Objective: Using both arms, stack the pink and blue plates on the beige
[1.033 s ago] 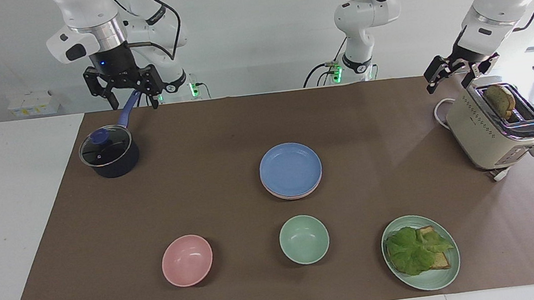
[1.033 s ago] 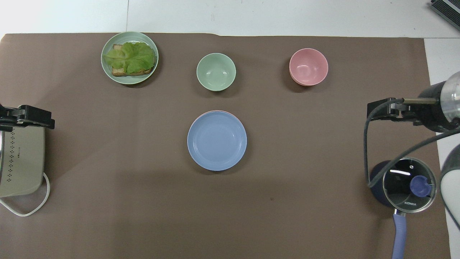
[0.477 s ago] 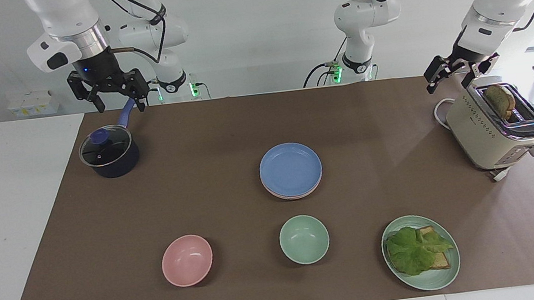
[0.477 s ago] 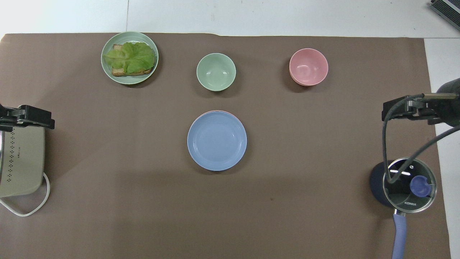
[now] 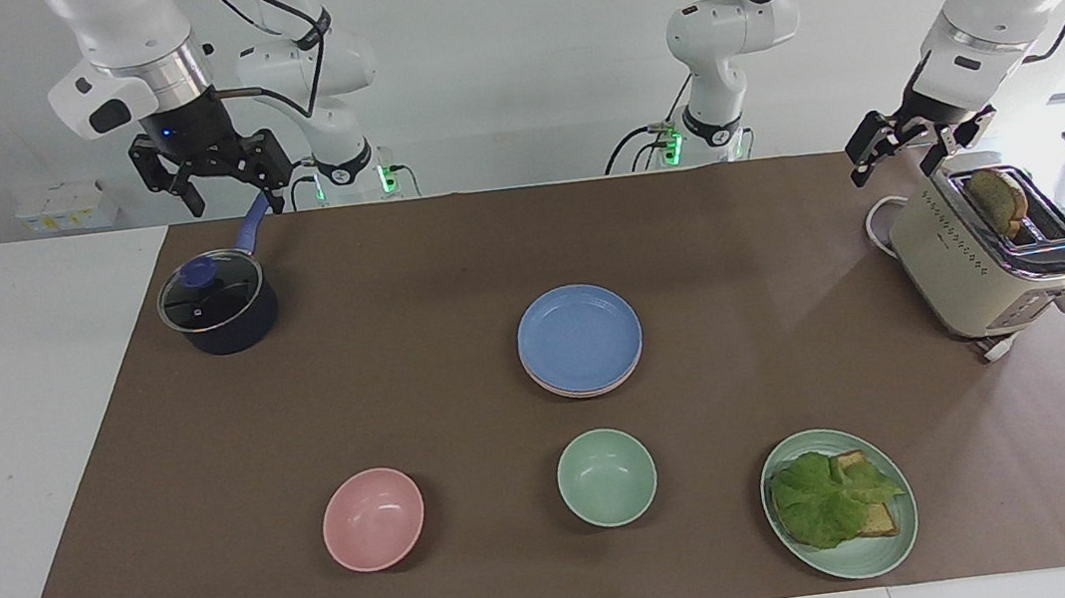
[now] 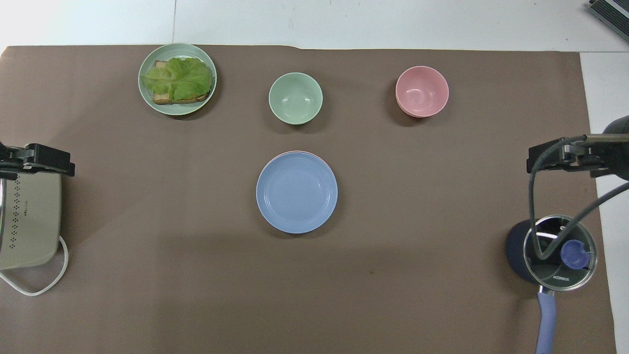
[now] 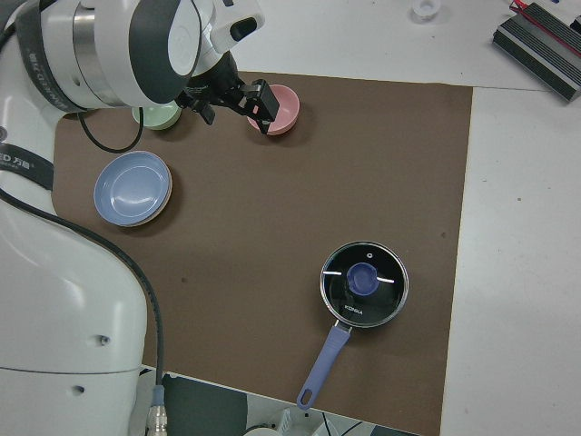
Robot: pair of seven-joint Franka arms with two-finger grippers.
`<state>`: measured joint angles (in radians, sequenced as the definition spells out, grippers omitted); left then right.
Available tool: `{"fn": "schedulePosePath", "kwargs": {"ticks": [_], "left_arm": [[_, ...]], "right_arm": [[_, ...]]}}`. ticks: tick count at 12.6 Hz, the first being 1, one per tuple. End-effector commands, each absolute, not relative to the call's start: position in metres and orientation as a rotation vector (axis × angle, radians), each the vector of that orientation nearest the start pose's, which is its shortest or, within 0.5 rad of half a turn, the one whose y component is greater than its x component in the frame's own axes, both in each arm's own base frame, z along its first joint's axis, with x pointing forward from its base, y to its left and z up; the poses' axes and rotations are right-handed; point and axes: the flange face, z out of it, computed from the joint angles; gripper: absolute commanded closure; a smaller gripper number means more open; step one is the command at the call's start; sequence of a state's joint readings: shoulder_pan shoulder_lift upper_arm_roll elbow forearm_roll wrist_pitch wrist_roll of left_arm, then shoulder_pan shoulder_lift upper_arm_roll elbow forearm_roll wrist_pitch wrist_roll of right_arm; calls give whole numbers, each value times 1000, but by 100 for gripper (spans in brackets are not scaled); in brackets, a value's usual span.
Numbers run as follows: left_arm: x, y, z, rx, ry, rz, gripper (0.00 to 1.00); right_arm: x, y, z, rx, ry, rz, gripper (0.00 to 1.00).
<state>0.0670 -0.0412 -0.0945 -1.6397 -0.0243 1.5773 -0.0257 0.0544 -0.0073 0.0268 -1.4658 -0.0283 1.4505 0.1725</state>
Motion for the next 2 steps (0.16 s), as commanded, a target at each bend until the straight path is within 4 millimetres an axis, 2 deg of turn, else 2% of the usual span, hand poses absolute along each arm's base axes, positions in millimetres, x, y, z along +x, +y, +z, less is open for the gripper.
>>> {"fn": "schedulePosePath", "kwargs": {"ticks": [1,2], "left_arm": [[539,-17,621,-3149,17,39,0],[539,-17,621,-3149,17,39,0]], "right_arm": [[529,38,665,-3163,137,25,0],[529,38,665,-3163,137,22,0]]}}
